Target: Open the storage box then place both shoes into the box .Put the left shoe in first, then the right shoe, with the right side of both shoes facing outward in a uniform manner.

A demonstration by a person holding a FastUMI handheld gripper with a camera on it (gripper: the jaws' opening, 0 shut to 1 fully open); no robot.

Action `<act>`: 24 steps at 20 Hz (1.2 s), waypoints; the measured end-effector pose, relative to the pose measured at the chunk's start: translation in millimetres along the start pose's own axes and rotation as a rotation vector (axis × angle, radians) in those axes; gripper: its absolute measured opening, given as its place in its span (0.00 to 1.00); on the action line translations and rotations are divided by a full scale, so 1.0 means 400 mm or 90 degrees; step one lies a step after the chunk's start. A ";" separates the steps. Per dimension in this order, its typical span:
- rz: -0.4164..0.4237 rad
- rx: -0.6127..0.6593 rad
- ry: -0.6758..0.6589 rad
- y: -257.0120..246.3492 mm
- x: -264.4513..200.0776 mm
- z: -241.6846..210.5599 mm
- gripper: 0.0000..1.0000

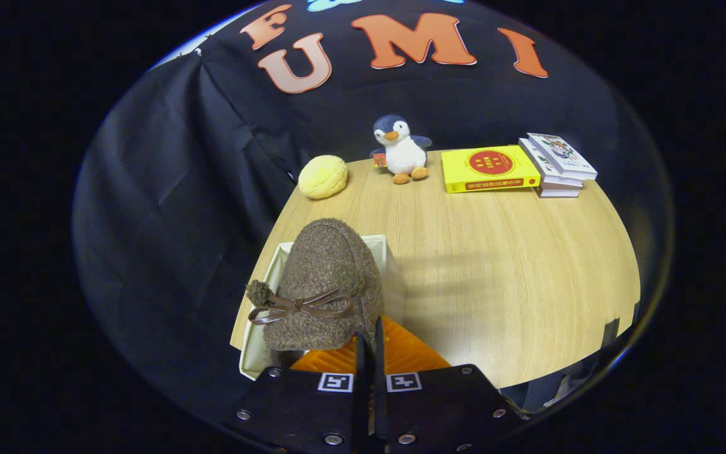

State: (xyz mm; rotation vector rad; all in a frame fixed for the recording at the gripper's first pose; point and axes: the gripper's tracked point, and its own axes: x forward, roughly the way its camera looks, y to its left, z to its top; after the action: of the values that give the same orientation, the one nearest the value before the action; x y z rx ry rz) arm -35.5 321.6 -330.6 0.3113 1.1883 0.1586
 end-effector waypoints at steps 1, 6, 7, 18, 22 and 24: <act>-0.007 -0.006 0.007 0.015 0.020 -0.008 0.05; -0.047 -0.018 0.037 0.035 0.114 -0.047 0.06; -0.056 -0.019 0.046 0.029 0.128 -0.056 0.07; 0.061 -0.022 0.023 0.064 0.034 0.009 0.52; 0.069 -0.100 -0.085 -0.004 -0.062 0.111 0.74; 0.067 -0.124 -0.146 -0.044 -0.119 0.165 0.82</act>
State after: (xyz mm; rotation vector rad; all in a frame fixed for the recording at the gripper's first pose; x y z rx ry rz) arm 7.5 281.3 -271.8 0.2145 0.9226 0.3203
